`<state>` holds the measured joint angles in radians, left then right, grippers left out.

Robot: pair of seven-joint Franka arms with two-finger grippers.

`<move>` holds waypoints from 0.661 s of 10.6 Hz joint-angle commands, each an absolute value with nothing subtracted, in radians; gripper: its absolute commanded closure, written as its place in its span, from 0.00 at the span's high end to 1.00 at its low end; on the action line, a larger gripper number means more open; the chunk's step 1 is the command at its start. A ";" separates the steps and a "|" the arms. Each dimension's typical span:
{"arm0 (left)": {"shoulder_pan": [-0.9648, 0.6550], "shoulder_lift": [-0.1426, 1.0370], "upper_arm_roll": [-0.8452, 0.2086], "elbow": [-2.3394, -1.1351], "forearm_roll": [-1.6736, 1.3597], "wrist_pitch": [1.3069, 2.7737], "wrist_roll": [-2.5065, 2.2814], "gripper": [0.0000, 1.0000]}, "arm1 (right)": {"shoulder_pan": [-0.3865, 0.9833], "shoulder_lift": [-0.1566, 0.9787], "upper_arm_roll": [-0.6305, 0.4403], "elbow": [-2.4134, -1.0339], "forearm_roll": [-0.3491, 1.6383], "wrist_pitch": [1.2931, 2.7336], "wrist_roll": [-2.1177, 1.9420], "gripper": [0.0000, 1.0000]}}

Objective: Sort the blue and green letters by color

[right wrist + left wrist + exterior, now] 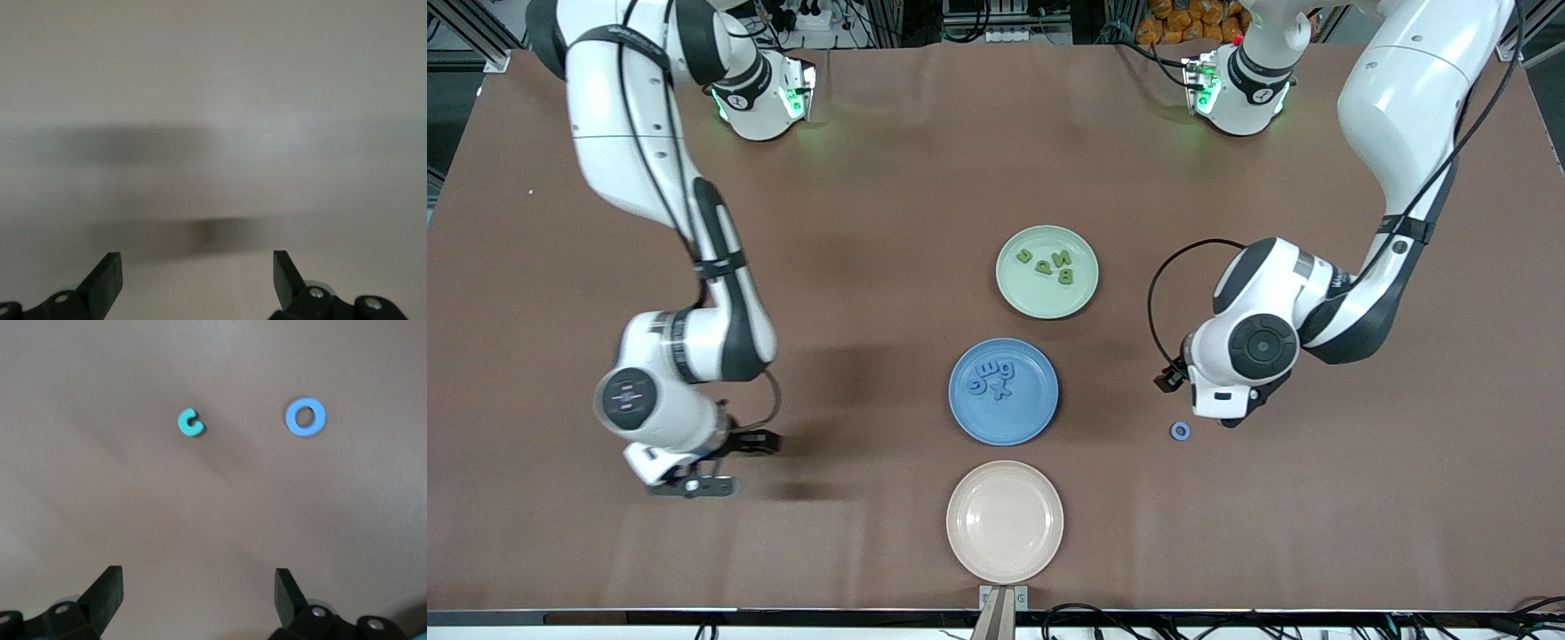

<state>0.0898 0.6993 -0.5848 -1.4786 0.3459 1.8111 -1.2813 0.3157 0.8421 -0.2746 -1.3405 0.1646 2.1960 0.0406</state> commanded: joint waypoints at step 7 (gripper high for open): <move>-0.015 0.364 -0.350 -1.777 0.091 1.807 -0.896 1.00 | 0.124 0.630 -0.318 -1.190 0.166 1.844 -0.249 1.00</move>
